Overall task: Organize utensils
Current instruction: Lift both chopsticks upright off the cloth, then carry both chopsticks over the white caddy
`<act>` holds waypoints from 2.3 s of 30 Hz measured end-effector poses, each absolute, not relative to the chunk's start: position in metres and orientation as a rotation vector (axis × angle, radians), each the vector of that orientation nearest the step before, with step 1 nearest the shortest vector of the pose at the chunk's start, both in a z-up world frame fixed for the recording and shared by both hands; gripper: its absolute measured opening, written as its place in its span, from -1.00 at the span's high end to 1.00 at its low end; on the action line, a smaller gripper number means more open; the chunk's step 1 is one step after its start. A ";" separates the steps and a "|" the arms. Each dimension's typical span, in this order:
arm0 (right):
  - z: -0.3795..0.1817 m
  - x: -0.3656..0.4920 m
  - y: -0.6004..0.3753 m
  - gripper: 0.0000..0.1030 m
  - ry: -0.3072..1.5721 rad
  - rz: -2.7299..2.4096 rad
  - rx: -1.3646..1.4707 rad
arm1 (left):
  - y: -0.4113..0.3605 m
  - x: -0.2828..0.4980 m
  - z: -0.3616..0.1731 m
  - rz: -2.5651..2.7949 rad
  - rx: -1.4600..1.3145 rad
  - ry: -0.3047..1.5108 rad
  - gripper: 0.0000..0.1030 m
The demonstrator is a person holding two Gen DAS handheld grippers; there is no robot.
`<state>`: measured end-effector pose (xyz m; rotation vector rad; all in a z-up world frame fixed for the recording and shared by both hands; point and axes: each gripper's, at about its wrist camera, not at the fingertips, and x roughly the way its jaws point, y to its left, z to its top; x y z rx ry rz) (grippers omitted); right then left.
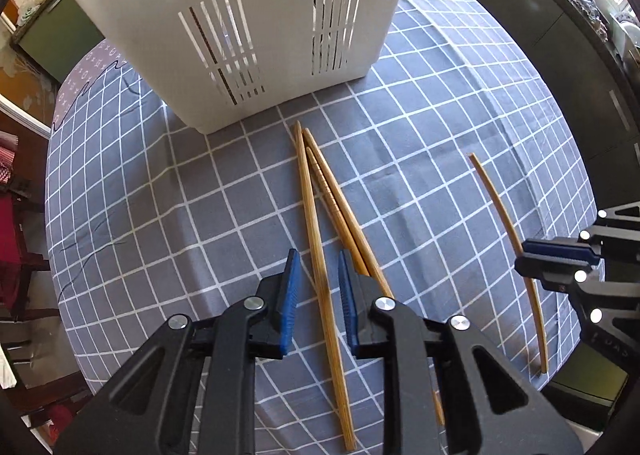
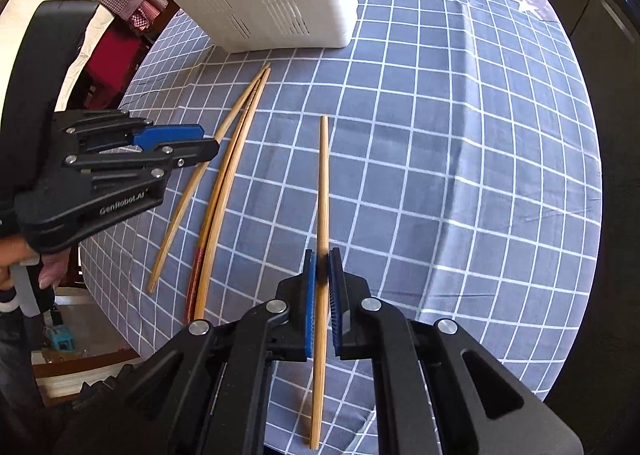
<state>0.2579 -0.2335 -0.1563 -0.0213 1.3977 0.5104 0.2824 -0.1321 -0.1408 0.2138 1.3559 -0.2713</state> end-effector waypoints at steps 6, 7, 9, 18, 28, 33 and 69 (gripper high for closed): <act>-0.148 0.255 -0.260 0.86 1.380 0.528 0.004 | -0.140 0.291 -0.150 -0.249 0.235 1.398 0.62; -0.146 0.256 -0.260 0.86 1.379 0.532 0.007 | -0.142 0.292 -0.151 -0.248 0.237 1.402 0.62; -0.142 0.254 -0.265 0.86 1.373 0.537 0.010 | -0.143 0.291 -0.151 -0.251 0.237 1.405 0.71; -0.117 0.245 -0.276 0.86 1.335 0.558 0.020 | -0.138 0.285 -0.121 -0.255 0.235 1.337 0.87; -0.053 0.222 -0.282 0.86 1.174 0.584 0.014 | -0.107 0.234 -0.037 -0.312 0.205 1.134 0.87; -0.027 0.211 -0.275 0.86 1.100 0.585 -0.019 | -0.100 0.209 -0.016 -0.332 0.215 1.075 0.87; 0.156 0.237 -0.247 0.86 0.670 0.639 0.027 | -0.093 0.206 0.154 -0.375 0.134 0.687 0.87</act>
